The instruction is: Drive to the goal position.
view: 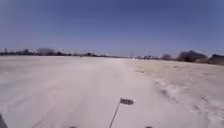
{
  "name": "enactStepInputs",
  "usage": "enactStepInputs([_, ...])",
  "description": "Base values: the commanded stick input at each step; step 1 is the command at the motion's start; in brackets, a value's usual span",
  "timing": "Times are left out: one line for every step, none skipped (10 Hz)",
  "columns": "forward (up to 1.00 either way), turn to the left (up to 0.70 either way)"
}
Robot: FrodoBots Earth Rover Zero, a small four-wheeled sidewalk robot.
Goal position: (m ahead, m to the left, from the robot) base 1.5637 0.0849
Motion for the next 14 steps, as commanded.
enactStepInputs([0.7, 0.0])
enactStepInputs([0.7, 0.0])
enactStepInputs([0.7, 0.0])
enactStepInputs([0.7, 0.0])
enactStepInputs([0.7, 0.0])
enactStepInputs([0.7, 0.0])
enactStepInputs([0.7, 0.0])
enactStepInputs([0.7, 0.0])
enactStepInputs([0.7, 0.0])
enactStepInputs([0.7, 0.0])
enactStepInputs([0.7, 0.0])
enactStepInputs([0.7, 0.0])
enactStepInputs([0.7, 0.0])
enactStepInputs([0.7, 0.0])
